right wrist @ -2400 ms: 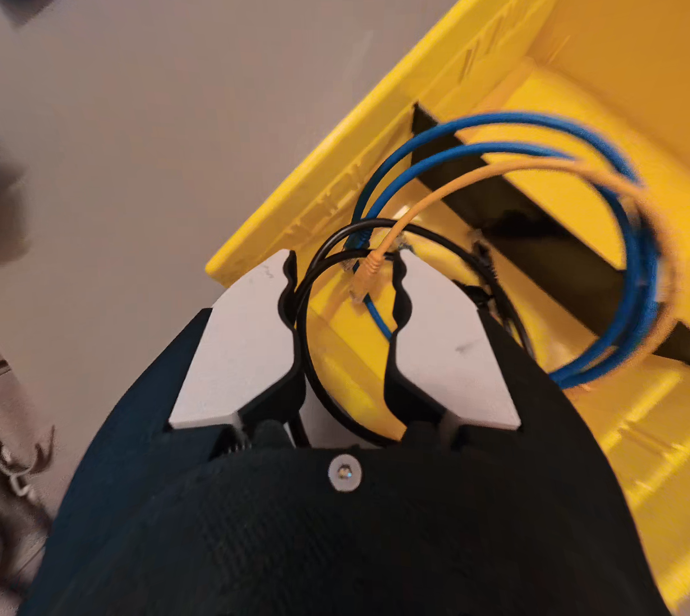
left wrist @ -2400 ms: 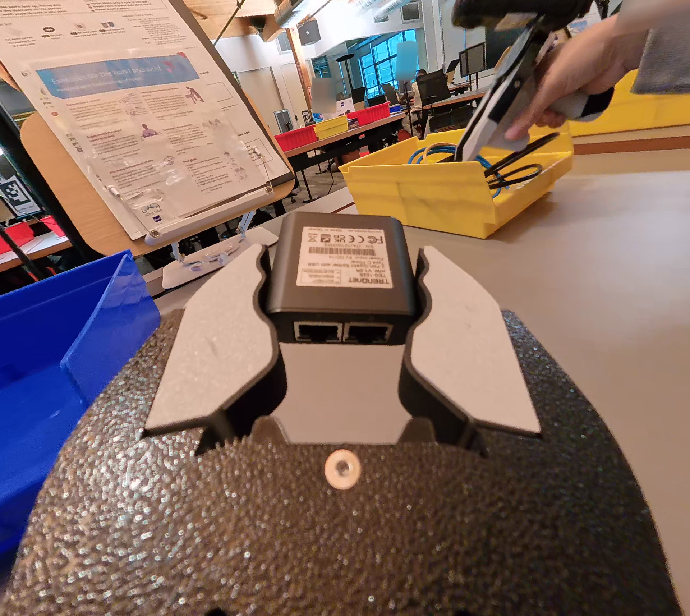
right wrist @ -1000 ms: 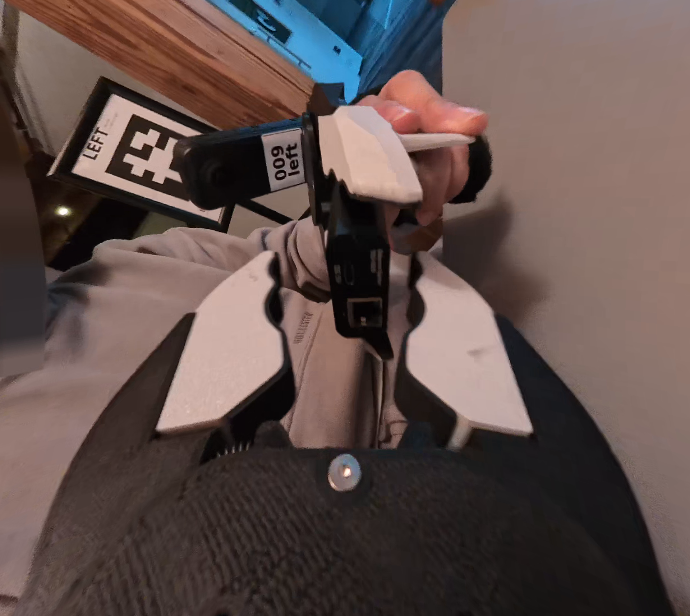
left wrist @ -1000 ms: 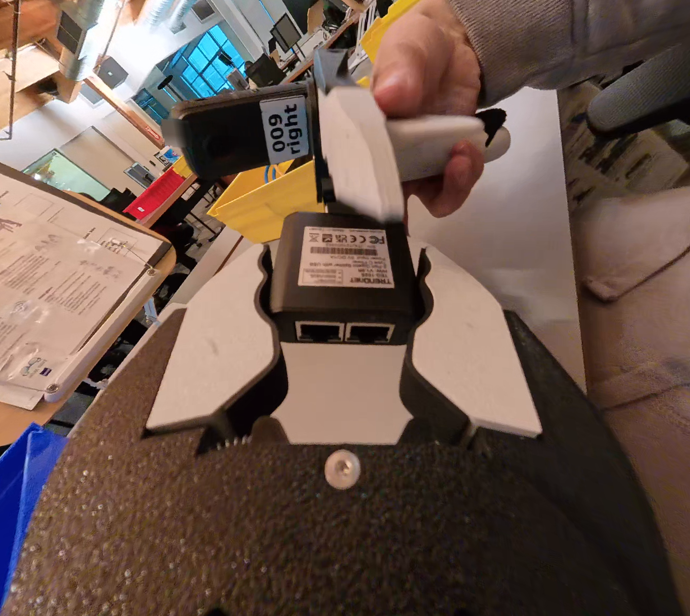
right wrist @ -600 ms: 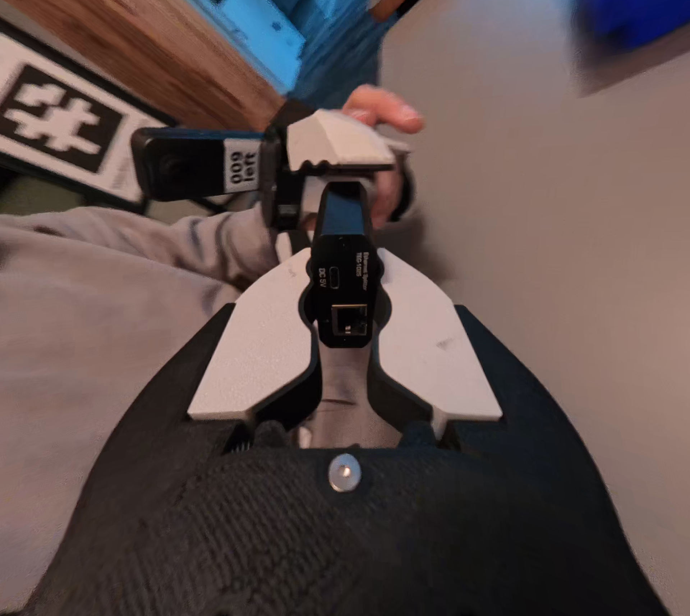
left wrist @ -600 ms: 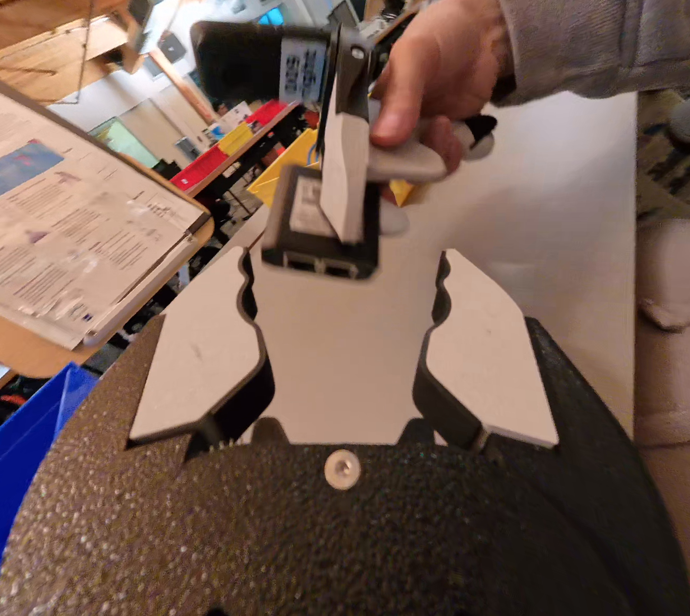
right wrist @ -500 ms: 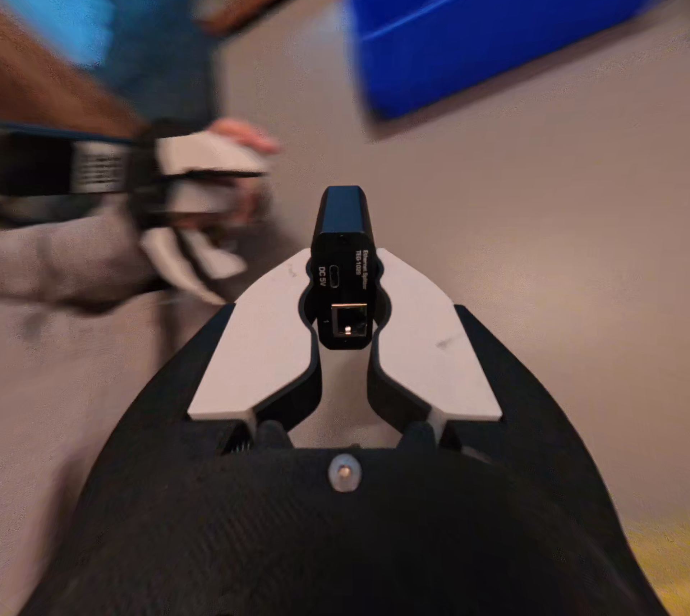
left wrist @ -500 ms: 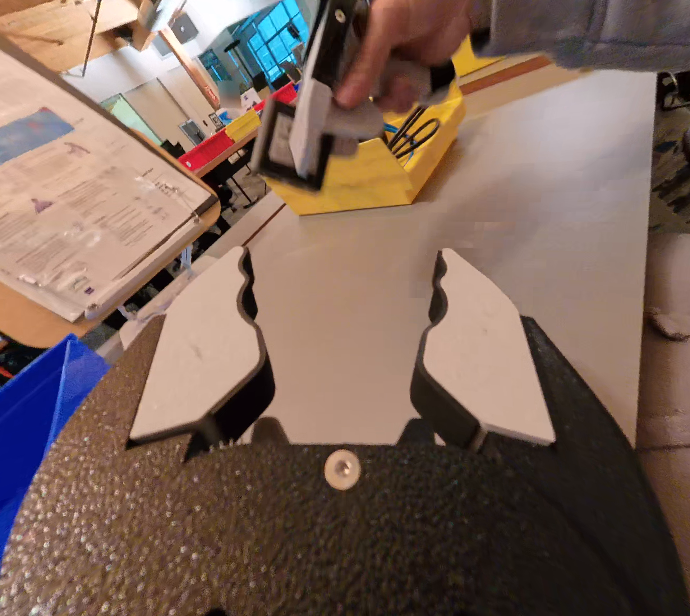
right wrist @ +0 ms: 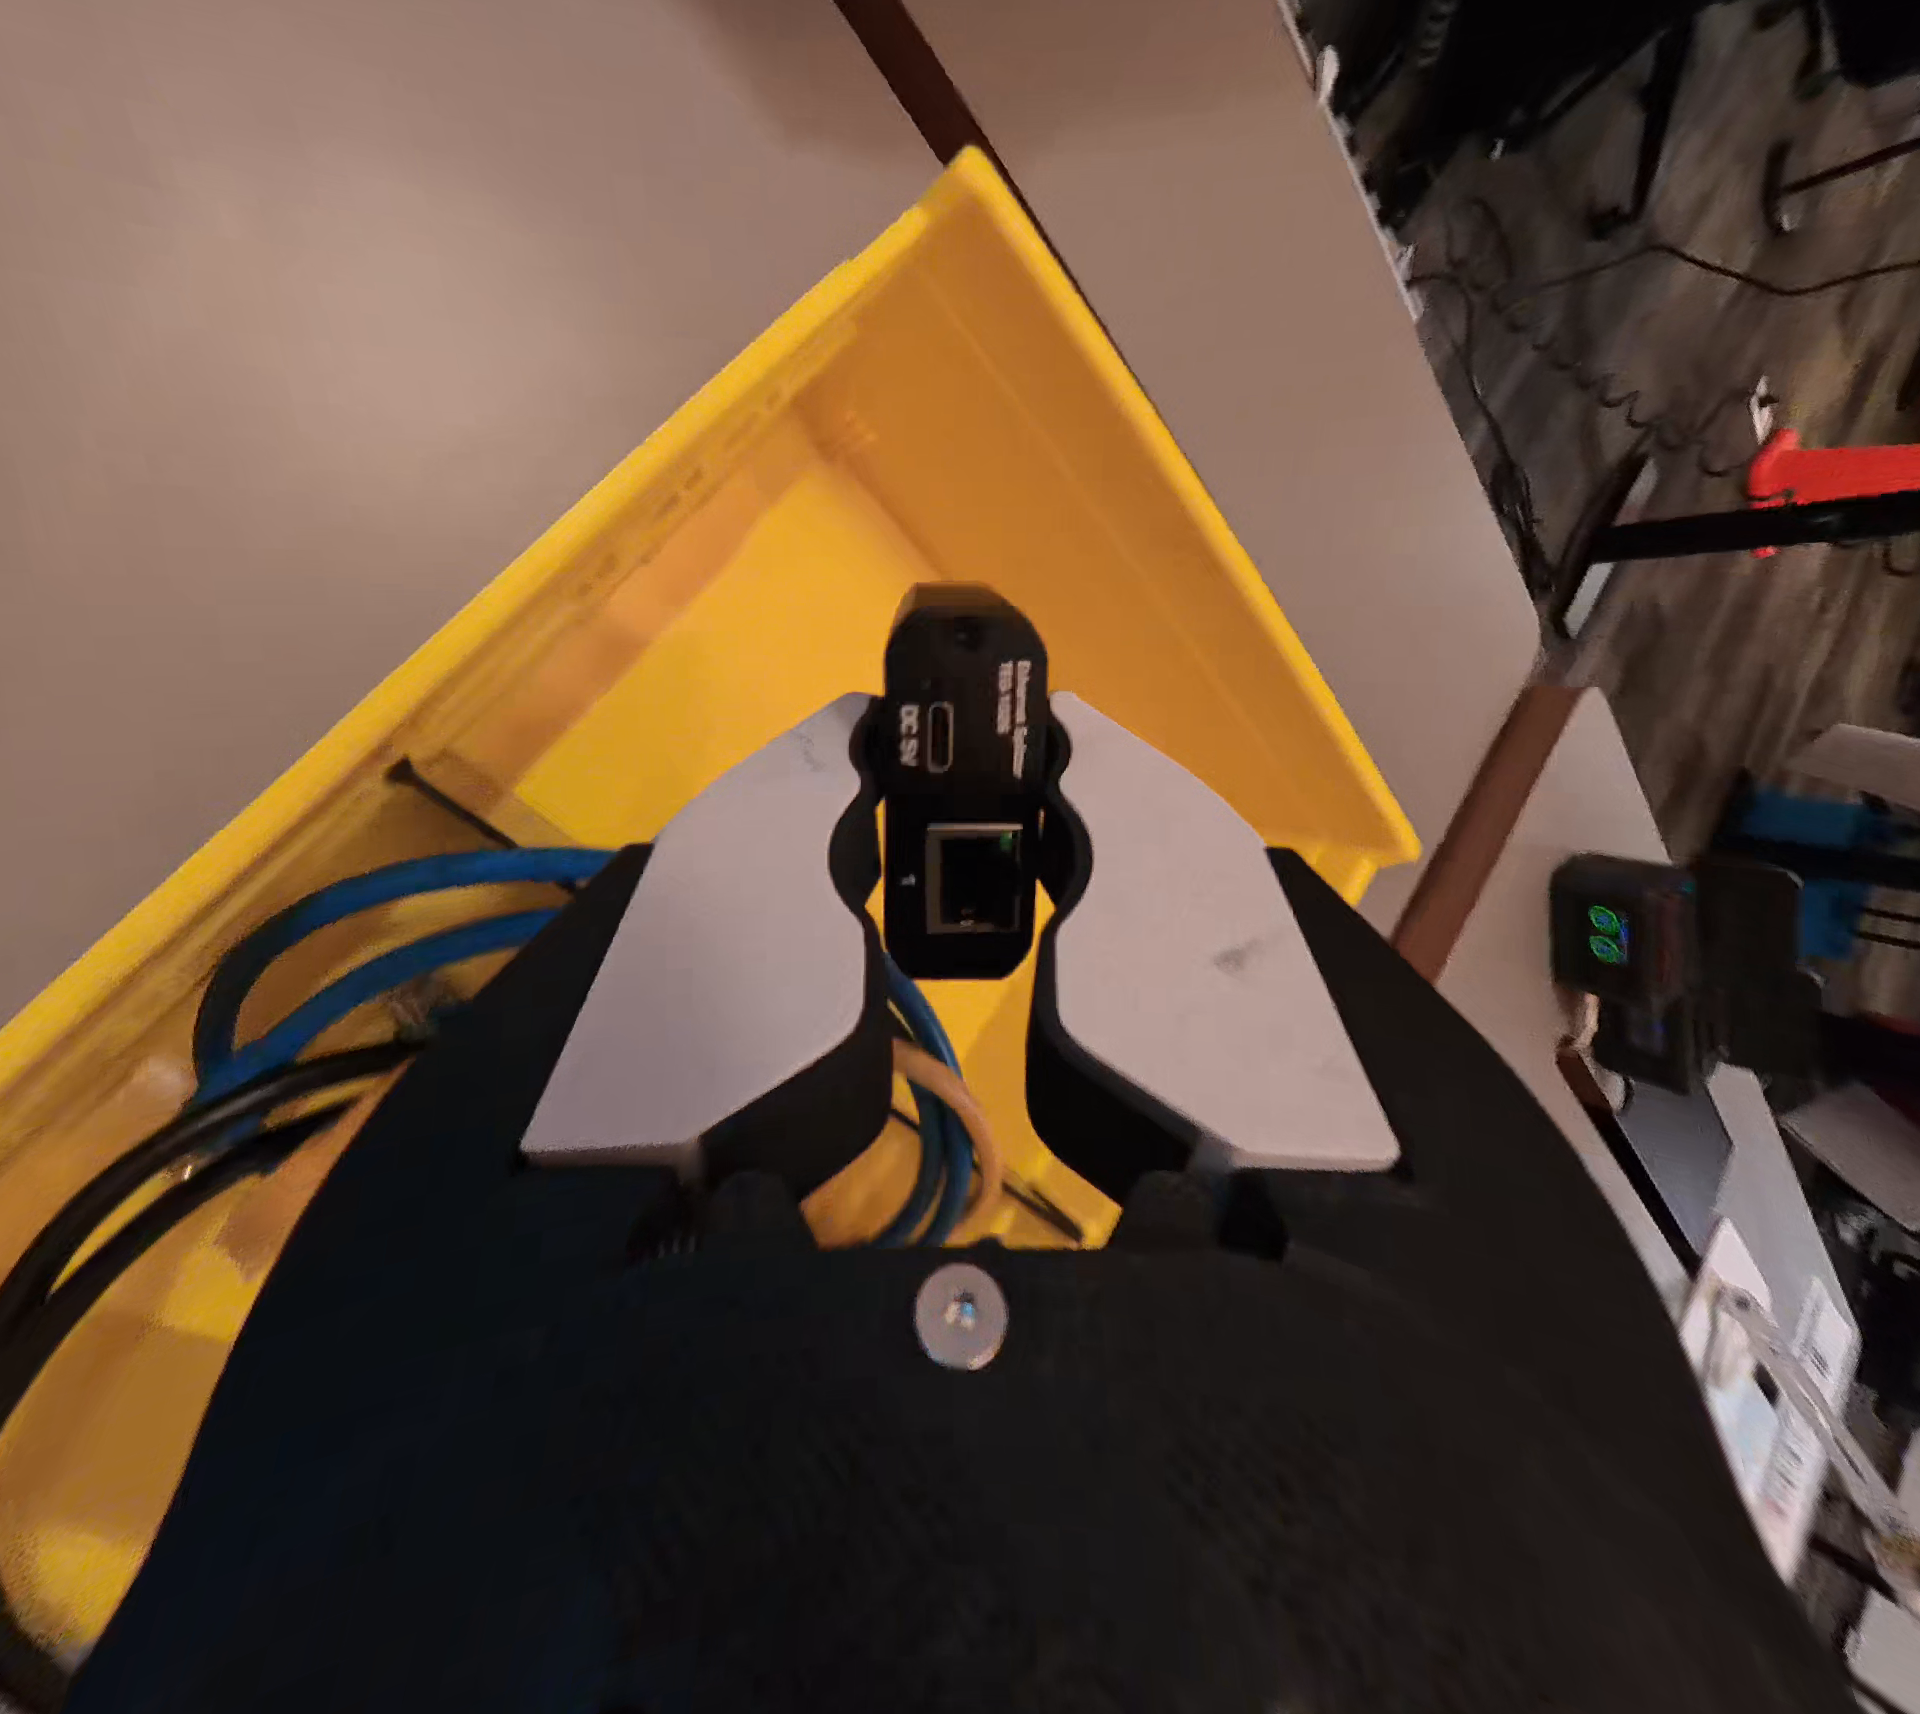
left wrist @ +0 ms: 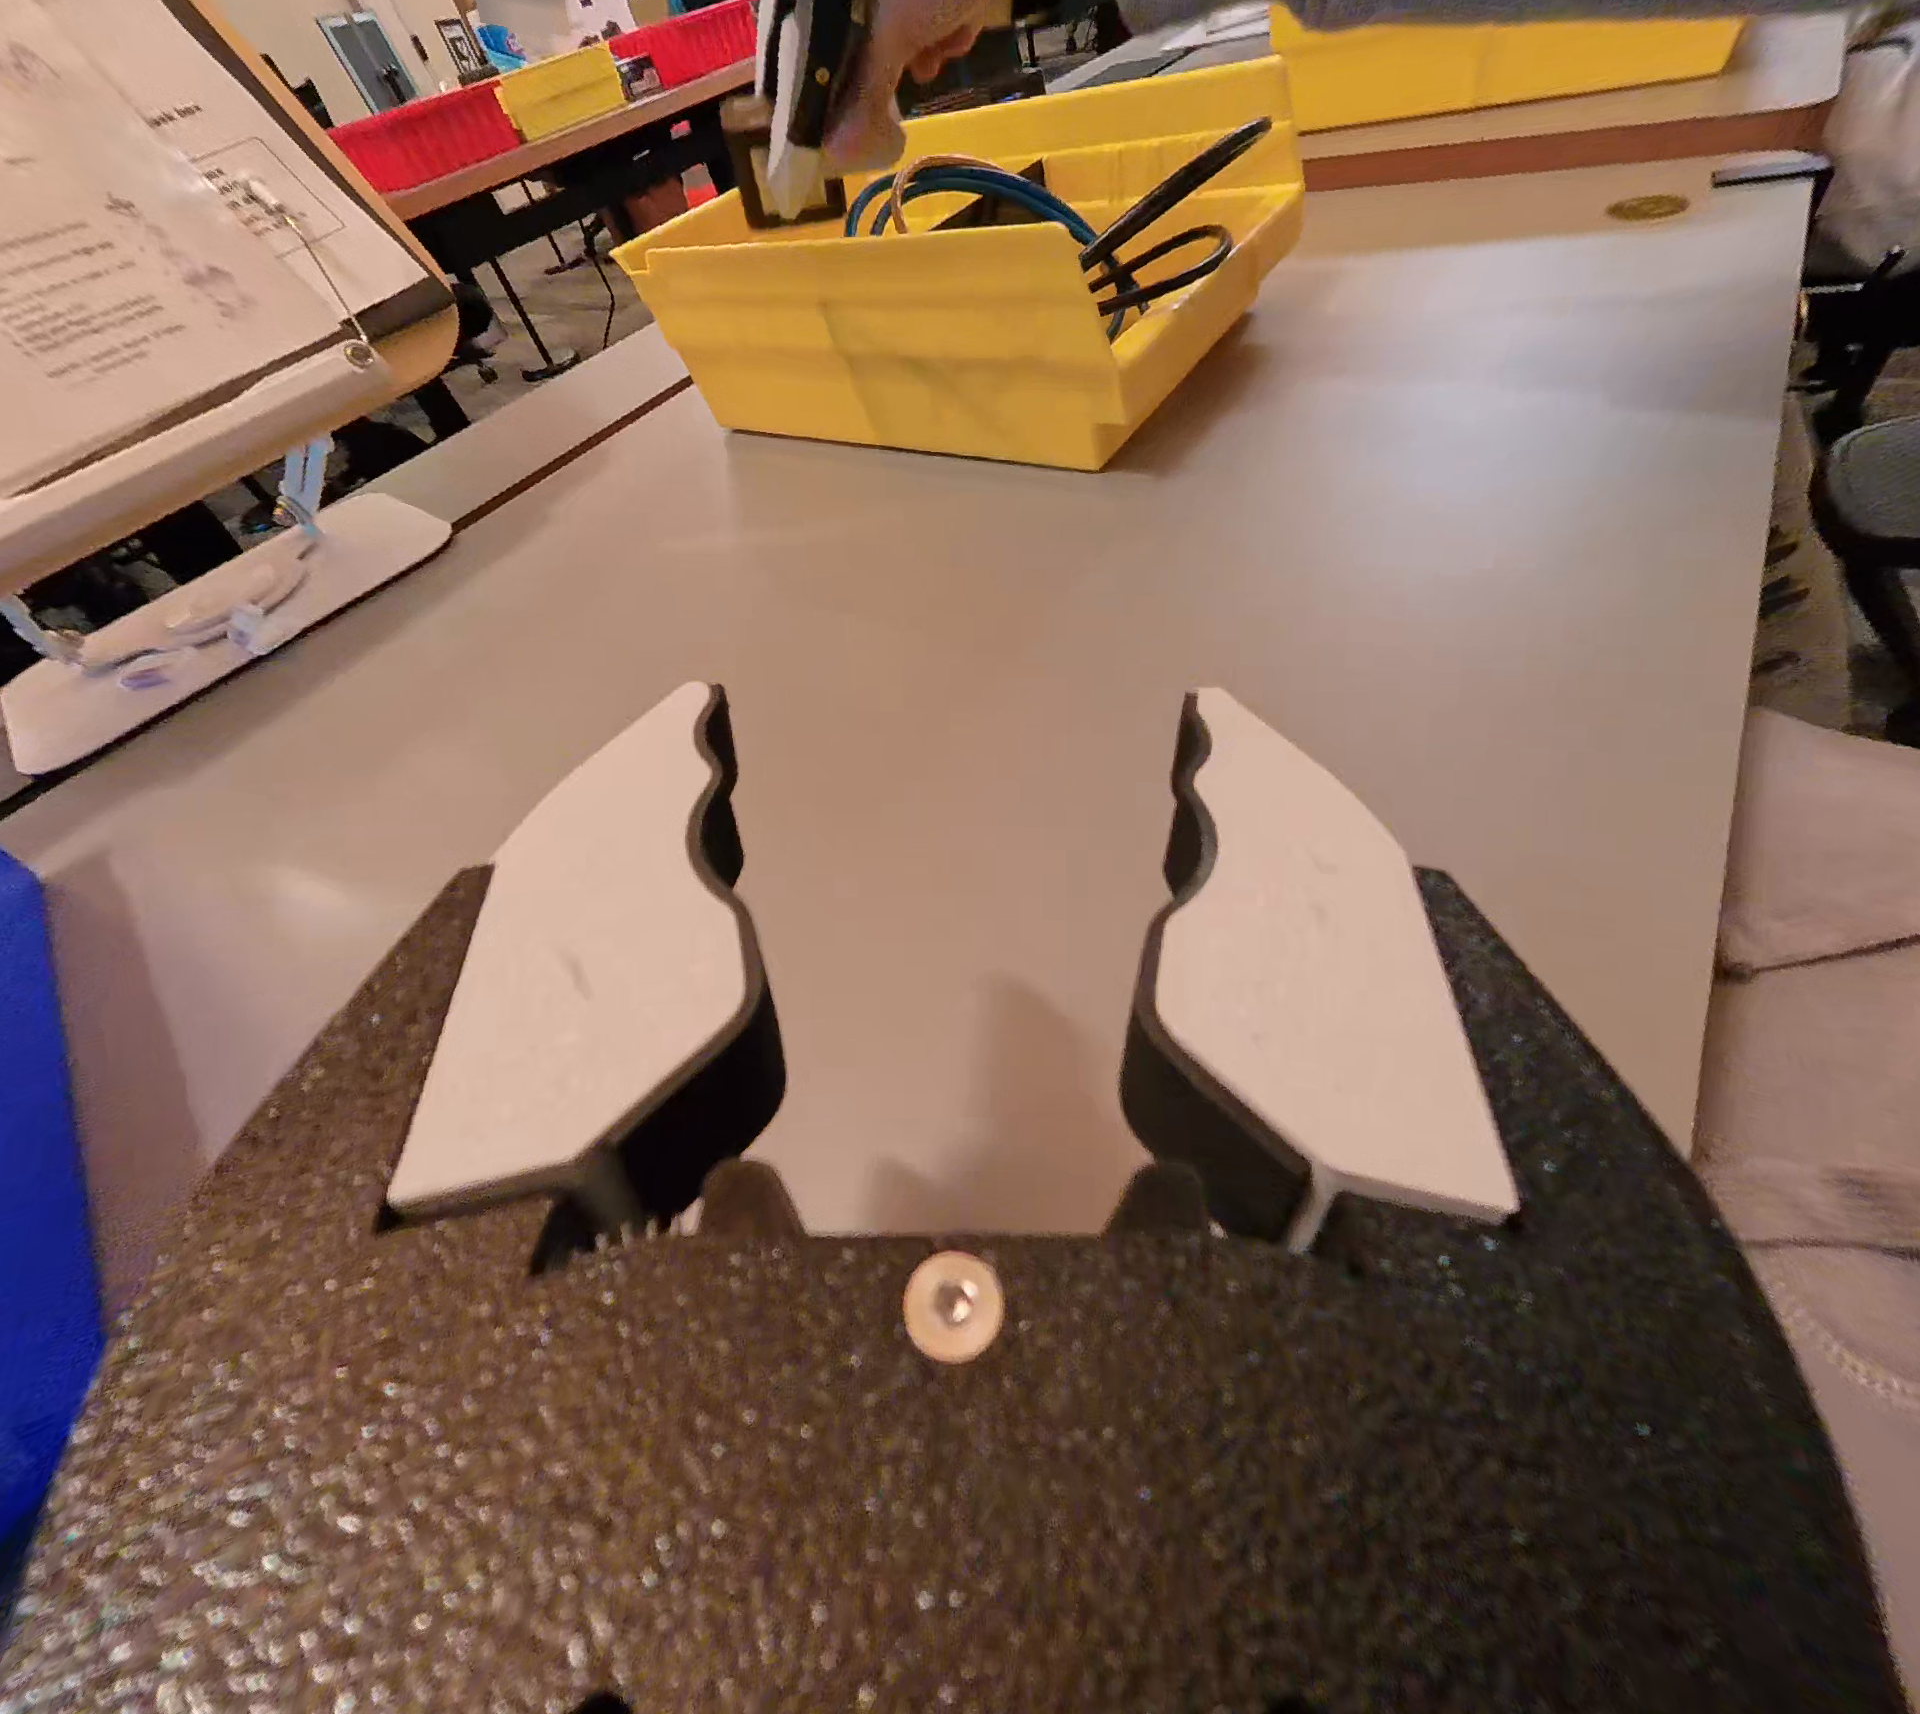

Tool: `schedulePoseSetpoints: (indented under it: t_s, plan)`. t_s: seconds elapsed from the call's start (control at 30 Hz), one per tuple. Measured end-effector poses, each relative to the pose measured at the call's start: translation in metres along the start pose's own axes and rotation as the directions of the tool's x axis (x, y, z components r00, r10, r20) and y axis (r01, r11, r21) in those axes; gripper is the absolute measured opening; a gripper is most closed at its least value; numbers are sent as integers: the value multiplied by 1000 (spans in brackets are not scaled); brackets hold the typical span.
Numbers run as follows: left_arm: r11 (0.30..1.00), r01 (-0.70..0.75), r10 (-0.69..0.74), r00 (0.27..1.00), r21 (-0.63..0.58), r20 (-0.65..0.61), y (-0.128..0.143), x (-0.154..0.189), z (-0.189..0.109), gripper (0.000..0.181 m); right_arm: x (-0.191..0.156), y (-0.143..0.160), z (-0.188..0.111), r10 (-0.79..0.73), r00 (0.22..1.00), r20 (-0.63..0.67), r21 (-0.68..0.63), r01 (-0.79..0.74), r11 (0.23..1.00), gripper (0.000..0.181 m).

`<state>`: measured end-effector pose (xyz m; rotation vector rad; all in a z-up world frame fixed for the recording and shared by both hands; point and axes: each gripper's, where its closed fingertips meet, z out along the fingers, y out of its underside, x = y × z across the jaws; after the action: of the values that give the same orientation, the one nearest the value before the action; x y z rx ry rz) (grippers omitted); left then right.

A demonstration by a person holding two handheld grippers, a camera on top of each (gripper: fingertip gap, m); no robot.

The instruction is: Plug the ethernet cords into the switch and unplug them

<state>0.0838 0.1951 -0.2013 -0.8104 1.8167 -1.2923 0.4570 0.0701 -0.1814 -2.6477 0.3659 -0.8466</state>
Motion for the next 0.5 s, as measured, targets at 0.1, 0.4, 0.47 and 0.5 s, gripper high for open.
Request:
schedulePoseSetpoints:
  t_s: [0.1,0.4,0.47,0.5]
  plan:
    - [1000,14,-13,999,8,-33,3,8,4,79,3,-12,2,64,998,-30,127,-59,990,37]
    - [989,50,-56,997,-137,-44,14,25,23,79,5,28,-98,215,975,-55,323,-187,928,79]
    - [984,68,-75,997,-167,-36,15,31,31,78,-12,51,-131,269,962,-55,392,-227,891,82]
    - [981,83,-92,995,-175,-41,13,35,37,78,-21,62,-144,301,952,-47,433,-253,865,82]
